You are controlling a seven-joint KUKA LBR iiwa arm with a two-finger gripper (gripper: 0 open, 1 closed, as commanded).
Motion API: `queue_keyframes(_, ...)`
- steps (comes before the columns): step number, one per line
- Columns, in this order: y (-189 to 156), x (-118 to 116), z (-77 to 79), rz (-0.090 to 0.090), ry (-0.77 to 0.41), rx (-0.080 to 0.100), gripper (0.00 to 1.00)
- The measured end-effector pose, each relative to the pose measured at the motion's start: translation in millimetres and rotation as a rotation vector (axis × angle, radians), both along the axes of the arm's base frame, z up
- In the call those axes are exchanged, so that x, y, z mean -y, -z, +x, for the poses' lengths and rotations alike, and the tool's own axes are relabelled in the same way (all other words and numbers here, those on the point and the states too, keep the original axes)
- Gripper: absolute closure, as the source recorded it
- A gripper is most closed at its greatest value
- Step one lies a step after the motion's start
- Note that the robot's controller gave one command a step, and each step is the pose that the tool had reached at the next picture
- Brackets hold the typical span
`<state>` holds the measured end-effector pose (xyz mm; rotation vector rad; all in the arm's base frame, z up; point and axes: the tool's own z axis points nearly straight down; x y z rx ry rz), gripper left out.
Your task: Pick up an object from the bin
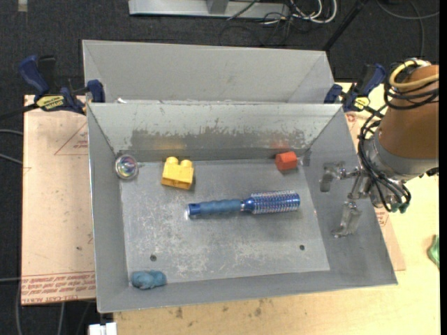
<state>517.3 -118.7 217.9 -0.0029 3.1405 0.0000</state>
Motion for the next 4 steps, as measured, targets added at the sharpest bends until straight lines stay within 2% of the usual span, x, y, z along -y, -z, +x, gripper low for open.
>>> queue_keyframes(1, 119, -39, 39.1, 0.002, -0.184, -0.002, 0.00)
queue_keyframes(2, 138, -94, 120.1, 0.002, -0.405, 0.005, 0.00)
queue_keyframes(3, 138, -92, 119.2, 0.001, -0.403, 0.002, 1.00)
queue_keyframes(4, 6, -103, 114.1, -0.002, -0.411, 0.010, 1.00)
